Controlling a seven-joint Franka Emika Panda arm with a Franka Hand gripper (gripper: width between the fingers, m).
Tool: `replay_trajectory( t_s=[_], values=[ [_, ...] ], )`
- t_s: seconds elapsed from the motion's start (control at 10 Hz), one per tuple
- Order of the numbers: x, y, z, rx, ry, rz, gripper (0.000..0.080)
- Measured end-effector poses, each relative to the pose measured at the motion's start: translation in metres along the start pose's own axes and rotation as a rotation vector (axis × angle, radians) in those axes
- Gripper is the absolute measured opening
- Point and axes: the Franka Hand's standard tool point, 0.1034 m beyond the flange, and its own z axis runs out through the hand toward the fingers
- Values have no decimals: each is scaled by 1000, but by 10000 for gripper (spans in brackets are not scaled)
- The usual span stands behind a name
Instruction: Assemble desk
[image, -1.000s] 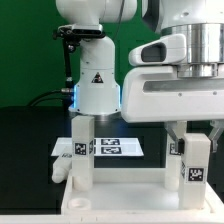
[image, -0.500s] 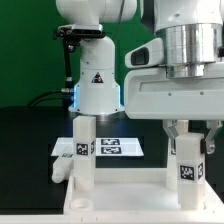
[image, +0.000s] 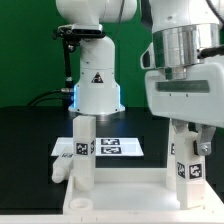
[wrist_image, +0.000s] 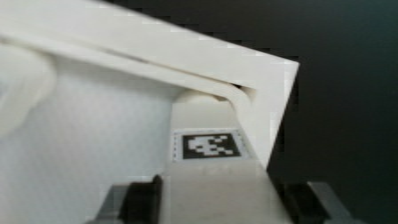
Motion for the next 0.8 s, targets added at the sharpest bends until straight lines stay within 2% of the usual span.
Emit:
replay_trajectory(
  t_s=[0.1, 0.2, 0.3, 0.4, 0.5, 0.8],
  values=[
    [0, 0, 0, 0, 2, -52, 355],
    [0, 1, 1, -1, 2, -75, 490],
    [0, 1, 1, -1, 2, -78, 490],
    [-1, 2, 2, -4, 1, -227, 619],
    [-1, 2, 2, -6, 0, -303, 640],
    [-1, 2, 2, -6, 0, -303, 648]
  ],
)
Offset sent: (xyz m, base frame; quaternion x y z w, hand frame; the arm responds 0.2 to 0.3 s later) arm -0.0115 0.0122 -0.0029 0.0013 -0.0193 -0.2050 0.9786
